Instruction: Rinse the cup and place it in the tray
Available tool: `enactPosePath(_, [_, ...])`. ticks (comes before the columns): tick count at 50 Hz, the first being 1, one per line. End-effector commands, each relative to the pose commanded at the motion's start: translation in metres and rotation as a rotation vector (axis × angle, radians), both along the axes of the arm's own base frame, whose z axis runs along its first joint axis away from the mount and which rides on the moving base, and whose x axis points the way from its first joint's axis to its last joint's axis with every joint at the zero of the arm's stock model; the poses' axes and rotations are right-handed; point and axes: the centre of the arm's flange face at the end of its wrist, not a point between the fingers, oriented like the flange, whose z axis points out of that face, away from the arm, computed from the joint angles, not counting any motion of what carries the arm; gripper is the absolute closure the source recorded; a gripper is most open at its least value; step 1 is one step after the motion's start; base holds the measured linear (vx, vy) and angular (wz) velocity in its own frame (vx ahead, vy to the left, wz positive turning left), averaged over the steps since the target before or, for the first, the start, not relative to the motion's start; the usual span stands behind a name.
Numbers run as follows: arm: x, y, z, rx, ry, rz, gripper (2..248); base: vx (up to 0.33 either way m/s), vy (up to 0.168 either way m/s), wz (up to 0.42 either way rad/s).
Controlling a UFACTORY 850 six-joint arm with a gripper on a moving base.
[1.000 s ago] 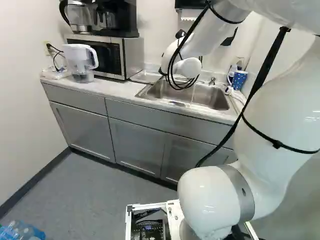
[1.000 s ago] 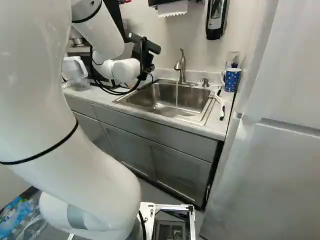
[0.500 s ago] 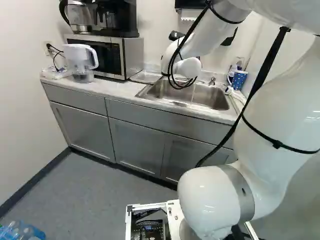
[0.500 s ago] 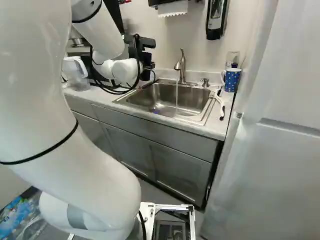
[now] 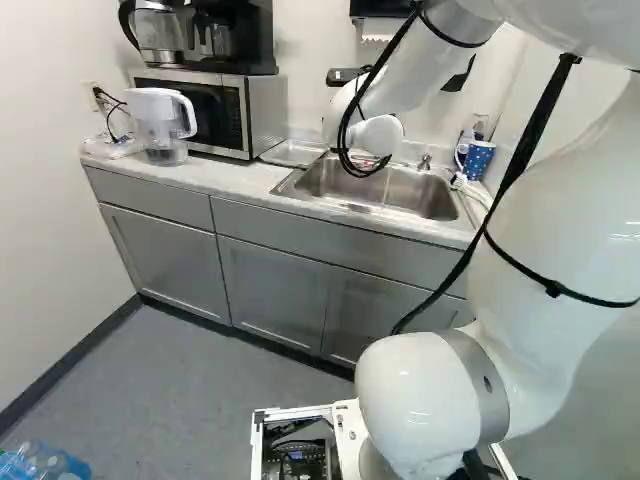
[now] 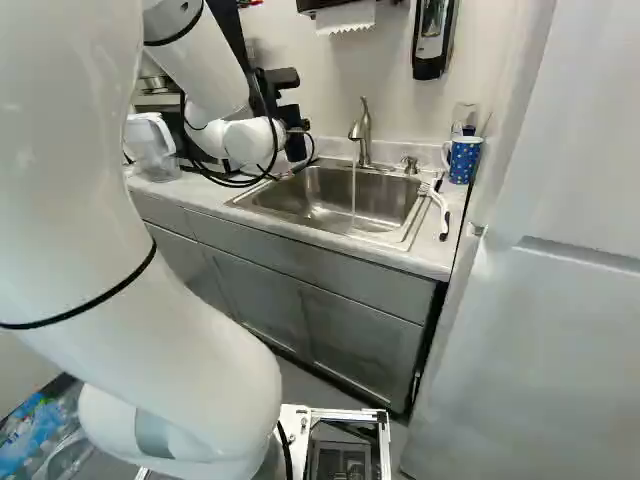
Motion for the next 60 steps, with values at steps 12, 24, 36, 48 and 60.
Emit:
enactPosePath(12, [0.0000,0.0000,0.0000,-0.126,-0.001,0.011,125,0.000,0.000,0.000])
enactPosePath(24, [0.0000,0.0000,0.0000,-0.147,-0.002,0.012,125,0.000,0.000,0.000])
enactPosePath(36, [0.0000,0.0000,0.0000,-0.145,-0.001,0.012,125,0.000,0.000,0.000])
enactPosePath(48, [0.0000,0.0000,0.0000,-0.050,-0.001,0.004,125,0.000,0.000,0.000])
enactPosePath(60, [0.0000,0.0000,0.0000,0.073,0.001,-0.006,125,0.000,0.000,0.000])
